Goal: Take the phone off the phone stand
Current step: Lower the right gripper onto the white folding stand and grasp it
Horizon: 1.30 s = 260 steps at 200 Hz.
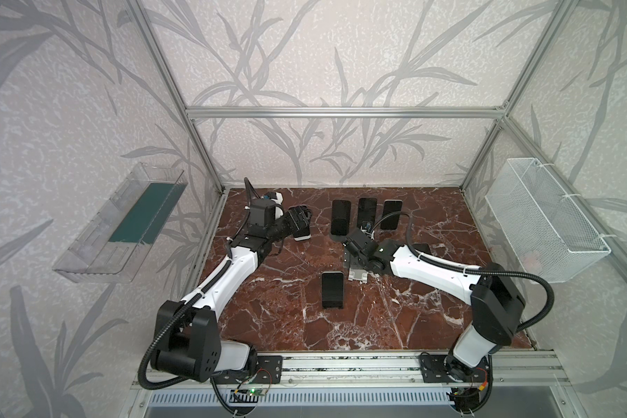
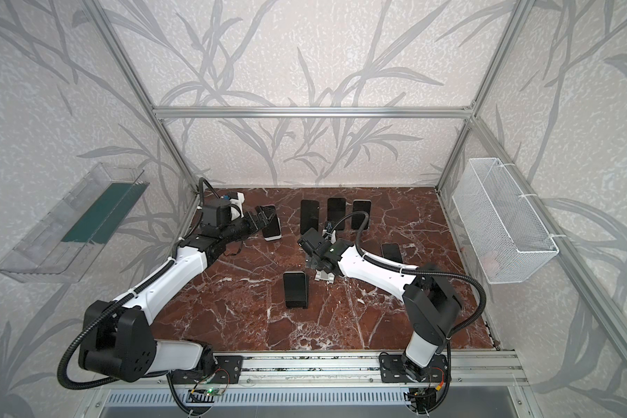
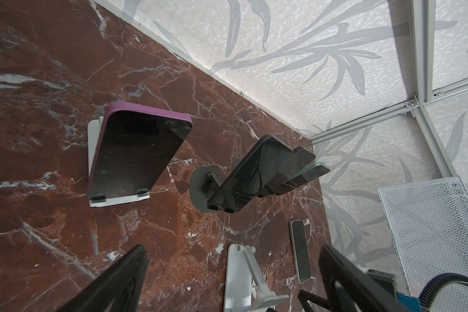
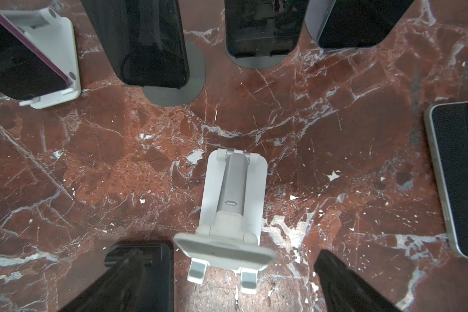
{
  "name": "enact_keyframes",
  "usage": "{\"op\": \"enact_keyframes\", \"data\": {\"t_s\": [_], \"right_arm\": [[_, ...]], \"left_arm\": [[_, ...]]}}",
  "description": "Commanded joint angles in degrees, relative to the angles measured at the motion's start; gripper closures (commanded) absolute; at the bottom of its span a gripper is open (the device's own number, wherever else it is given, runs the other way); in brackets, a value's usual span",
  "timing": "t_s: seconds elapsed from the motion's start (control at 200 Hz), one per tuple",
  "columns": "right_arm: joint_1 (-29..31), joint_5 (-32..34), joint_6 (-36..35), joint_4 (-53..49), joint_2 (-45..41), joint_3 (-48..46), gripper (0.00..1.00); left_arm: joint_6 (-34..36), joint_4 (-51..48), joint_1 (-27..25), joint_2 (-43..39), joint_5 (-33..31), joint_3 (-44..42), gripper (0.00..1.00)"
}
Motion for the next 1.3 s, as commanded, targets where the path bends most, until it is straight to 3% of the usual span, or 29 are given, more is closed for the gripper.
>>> {"op": "enact_keyframes", "data": {"t_s": [0.0,0.15,0.395,0.57,0.84,1.085,1.295], "right_arm": [[0.31,0.13,2.65,1.79,2.73,1.69,0.01],[0.90,0.38,4.25,2.05,5.94,2.73,0.00],[1.65,5.80,7.31,0.66,5.68,1.15,0.10],[1.65,7.52,4.41,5.43,4.03,-2.02,0.17],[1.36,6.29,1.66,5.24,2.02,-3.72,0.20],[0.25,2.57,-0.12,9.72,0.29,-7.37,0.30],[-0.01,1.94,-2.29,8.44,0.29,-7.11,0.25]], "left_arm": [[-1.43,2.12,0.08,0.68,2.21,-0.06,0.02],[-2.70,3.77,0.08,0.71,2.75,-0.92,0.03],[-3.02,4.00,0.08,0.76,3.03,-0.91,0.04],[-3.24,4.09,0.08,0.93,3.23,-1.01,0.05],[-3.41,4.33,0.08,0.05,3.39,-1.01,0.06],[-3.95,4.79,0.08,0.32,3.77,-1.10,0.06],[-3.77,4.81,0.06,0.18,3.82,-1.19,0.06]]}}
